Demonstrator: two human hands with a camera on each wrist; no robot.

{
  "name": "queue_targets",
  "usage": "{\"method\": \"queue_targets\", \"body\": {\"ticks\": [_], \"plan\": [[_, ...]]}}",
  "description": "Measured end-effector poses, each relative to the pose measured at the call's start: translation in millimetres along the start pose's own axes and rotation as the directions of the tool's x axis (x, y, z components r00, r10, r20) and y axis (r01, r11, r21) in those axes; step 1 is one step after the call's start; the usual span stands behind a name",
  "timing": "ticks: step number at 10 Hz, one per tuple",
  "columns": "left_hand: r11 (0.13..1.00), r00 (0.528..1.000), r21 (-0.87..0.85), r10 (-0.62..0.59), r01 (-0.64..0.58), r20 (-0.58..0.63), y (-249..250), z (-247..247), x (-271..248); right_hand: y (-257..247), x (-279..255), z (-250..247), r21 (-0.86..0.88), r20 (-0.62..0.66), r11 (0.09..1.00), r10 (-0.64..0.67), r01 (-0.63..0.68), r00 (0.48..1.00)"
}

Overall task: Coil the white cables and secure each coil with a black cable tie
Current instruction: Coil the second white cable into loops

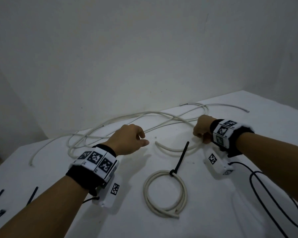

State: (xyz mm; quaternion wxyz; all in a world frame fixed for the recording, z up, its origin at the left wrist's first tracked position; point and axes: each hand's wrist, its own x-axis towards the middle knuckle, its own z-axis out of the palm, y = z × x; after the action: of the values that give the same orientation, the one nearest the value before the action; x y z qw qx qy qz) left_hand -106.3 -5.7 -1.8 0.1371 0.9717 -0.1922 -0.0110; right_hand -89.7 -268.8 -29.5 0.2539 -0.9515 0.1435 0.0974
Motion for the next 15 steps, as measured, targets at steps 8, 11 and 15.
{"method": "queue_targets", "body": {"ticks": [8, 11, 15], "plan": [[0.995, 0.579, -0.076, -0.1, 0.066, -0.809, 6.0, -126.4, -41.3, -101.2, -153.8, -150.0, 0.488, -0.789, 0.135, -0.354, 0.862, 0.502], [0.964, 0.675, -0.195, -0.023, -0.18, -0.738, 25.8, -193.6, -57.0, -88.7, -202.6, -162.8, 0.504, -0.818, -0.024, -0.334, 0.864, 0.468], [0.83, 0.471, -0.158, 0.138, -0.535, -0.871, 78.6, -243.4, -56.8, -76.3, -247.7, -177.3, 0.309, -0.946, -0.245, -0.182, 0.919, 0.269]]}}
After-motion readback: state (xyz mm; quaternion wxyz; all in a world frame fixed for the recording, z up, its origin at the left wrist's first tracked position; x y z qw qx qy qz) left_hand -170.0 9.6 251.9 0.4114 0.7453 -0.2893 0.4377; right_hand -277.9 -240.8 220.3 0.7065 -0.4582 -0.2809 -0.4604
